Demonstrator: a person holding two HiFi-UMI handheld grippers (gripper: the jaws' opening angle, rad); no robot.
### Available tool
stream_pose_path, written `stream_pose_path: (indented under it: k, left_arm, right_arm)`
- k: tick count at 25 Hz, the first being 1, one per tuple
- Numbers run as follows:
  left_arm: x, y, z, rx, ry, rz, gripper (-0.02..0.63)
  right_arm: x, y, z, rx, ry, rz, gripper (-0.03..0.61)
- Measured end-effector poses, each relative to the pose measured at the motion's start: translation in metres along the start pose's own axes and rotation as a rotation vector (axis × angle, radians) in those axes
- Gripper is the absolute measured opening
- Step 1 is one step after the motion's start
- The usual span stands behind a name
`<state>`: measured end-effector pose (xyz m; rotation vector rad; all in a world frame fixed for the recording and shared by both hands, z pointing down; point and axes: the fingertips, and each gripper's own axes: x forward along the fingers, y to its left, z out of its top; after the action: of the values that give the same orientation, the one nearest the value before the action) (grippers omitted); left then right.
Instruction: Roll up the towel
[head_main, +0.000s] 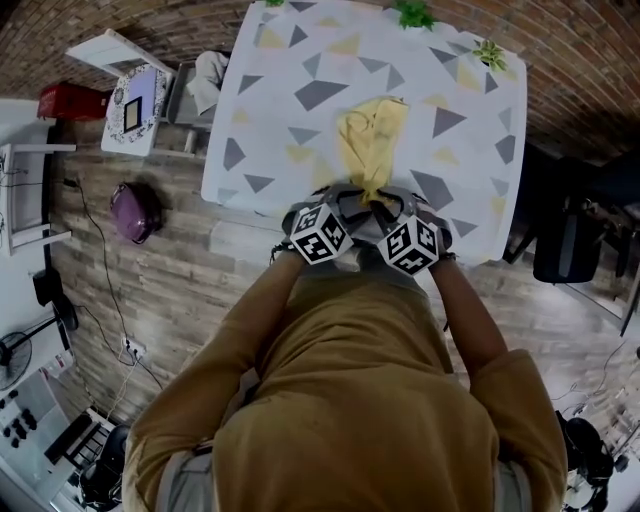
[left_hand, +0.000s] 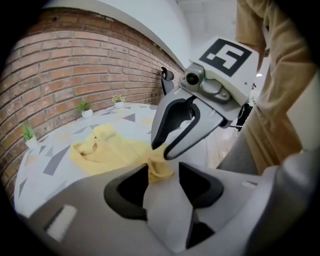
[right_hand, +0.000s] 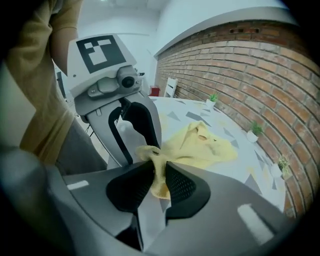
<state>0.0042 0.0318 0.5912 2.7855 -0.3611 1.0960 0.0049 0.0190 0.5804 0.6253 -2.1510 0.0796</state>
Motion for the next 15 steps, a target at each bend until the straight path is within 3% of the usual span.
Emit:
stream_pose_path:
  k: [2,8,12,15]
  left_arm:
    - [-0.002,0.003,-0.001,-0.018,-0.008,0.017,0.249]
    - [0.0,0.01,0.003,-0.068,-0.043,0.046,0.252]
    - [0.0,0.013,0.023,-0.101,-0.125,0.084,0.259]
    - [-0.005,0.022,0.036,-0.113,-0.188,0.137,0.183]
  right_arm:
    - [-0.005,-0.006,0.001,0.026,-0.014,-0.035,0.04]
    - [-0.026,-0.023,0.012,0.256,-0.126,-0.09,0.032]
    - [-0.047,-0.039,0.026,0.415,-0.211,-0.127,0.032]
    - [-0.054,-0.045,0.028,0.465,-0.244,-0.137,0.032]
